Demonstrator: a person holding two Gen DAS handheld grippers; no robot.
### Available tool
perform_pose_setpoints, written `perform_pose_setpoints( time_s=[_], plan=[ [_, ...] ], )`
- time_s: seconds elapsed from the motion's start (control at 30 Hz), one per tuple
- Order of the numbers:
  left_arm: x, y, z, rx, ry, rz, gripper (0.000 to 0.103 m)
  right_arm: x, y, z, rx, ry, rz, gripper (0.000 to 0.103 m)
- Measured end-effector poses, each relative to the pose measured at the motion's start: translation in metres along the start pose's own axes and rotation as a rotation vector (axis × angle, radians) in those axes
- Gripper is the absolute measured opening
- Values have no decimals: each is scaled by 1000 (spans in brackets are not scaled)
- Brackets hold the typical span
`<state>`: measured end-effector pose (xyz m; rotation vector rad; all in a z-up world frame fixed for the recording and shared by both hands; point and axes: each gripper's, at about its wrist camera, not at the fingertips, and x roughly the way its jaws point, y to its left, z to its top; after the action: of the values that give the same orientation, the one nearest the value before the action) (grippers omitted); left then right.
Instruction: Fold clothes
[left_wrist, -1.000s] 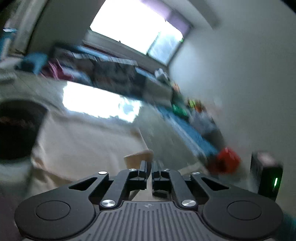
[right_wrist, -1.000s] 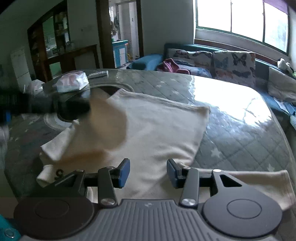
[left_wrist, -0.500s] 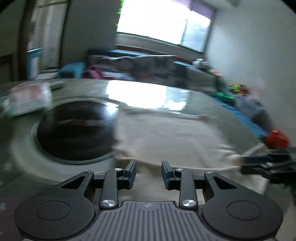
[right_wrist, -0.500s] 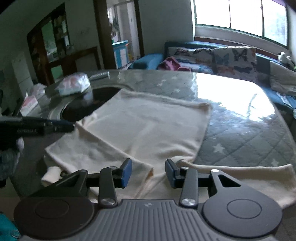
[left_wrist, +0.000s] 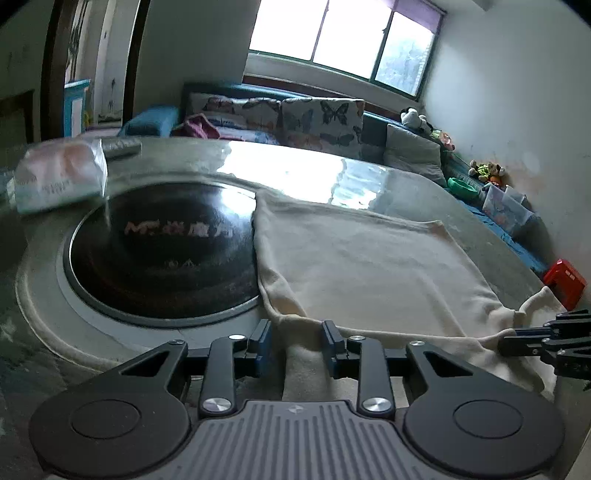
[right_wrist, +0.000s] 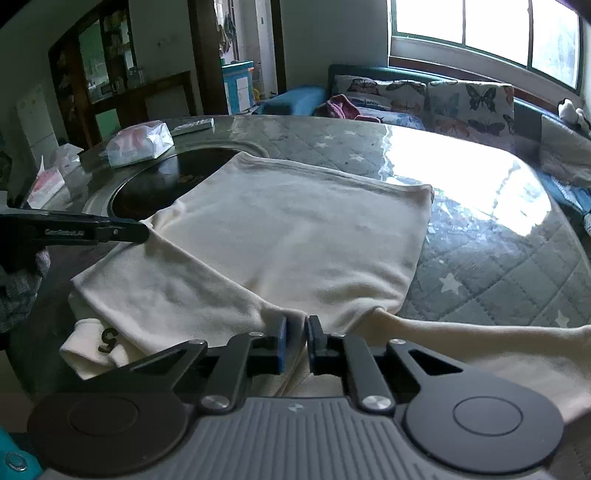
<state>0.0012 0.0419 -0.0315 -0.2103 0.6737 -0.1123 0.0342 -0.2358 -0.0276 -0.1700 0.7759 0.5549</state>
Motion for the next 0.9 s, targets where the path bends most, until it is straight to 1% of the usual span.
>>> perform_pose_setpoints(
  time_s=[0.03,0.07,0.13,0.2,0.3,0.37,0.4,0.53,0.6,0.7,0.77,0.8,0.9],
  plan=[
    [-1,2,0,-10,-9,-4,14,-1,0,1,-2,-4,-5,8],
    [-1,3,0,-19,-19,-7,12,-3,2,2,-11,-14,-11,7],
    [-6,3,-1,-28,-48,1,10,-7,4,7,-25,-37,-19,7],
    [-9,3,-1,-49,-68,14,10,-8,6,11,-35,-55,-23,7],
    [-6,7,-3,-77,-57,22,10,5,2,10,-19,-29,-34,9],
    [-5,8,-4,-84,-44,22,11,10,0,7,-22,-16,-58,10],
    [-6,8,-3,-84,-44,22,15,8,0,5,-21,-25,-67,10],
    [-10,7,2,-70,-63,47,16,-9,8,3,-48,-62,-39,10],
    [-12,6,4,-64,-71,60,16,-8,13,-1,-72,-45,-16,10],
    [-17,2,6,-52,-74,61,15,-5,19,-11,-108,-8,-19,10],
    [-20,-7,7,-13,-71,54,15,-14,15,-15,-73,-21,-19,11],
    [-21,-12,7,0,-66,34,15,-21,9,-17,-40,-33,-22,11],
    [-22,-29,8,41,-51,-18,16,-40,-13,-22,39,-66,-86,11]
  ],
)
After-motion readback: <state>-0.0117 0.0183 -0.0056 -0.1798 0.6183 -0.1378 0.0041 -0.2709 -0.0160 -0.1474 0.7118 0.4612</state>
